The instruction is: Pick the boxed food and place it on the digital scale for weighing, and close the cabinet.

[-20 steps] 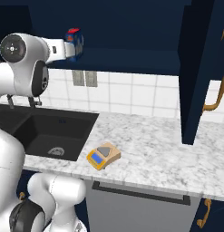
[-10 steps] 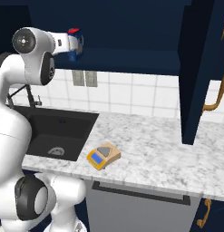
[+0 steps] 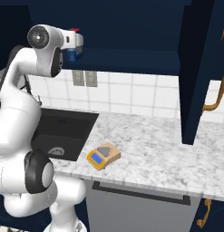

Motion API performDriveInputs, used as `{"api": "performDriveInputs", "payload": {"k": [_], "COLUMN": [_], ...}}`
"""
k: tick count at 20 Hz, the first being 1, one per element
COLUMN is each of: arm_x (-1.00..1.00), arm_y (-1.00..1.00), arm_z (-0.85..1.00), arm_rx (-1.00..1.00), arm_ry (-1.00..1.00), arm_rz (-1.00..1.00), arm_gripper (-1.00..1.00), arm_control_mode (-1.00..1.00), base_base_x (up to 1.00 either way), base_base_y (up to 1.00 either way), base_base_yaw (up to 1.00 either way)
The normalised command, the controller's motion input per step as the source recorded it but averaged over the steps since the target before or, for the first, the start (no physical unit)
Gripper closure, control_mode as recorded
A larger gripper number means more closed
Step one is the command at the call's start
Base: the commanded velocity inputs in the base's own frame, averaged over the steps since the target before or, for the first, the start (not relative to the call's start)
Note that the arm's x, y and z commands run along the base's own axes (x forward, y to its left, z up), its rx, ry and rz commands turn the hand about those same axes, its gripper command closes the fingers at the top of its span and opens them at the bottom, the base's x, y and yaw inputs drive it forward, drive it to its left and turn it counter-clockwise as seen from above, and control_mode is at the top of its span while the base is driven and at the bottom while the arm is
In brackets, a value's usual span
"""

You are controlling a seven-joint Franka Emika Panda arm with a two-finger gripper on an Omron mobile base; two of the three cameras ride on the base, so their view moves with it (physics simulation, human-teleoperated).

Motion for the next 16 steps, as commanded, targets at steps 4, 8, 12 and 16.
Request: {"api": "performDriveInputs", "payload": {"k": [4,8,12,16], "arm_x": [0.55,0.51,0.49,0.46], "arm_y": [0.00,0.03,0.19,0.16], "arm_z": [-0.04,-0.06,-0.08,-0.11], "arm_rx": [0.00,-0.01,-0.04,-0.02], "arm_ry": [0.01,0.01,0.00,0.00], "arm_rz": [0.00,0.00,-0.01,-0.02], "arm_gripper": [-1.00,-1.00,-1.00,-1.00], "arm_control_mode": [-1.00,-1.00,-1.00,-1.00], "base_base_x": [0.00,0.00,0.00,0.00], "base_base_y": [0.00,0.00,0.00,0.00], "base_base_yaw": [0.00,0.00,0.00,0.00]}}
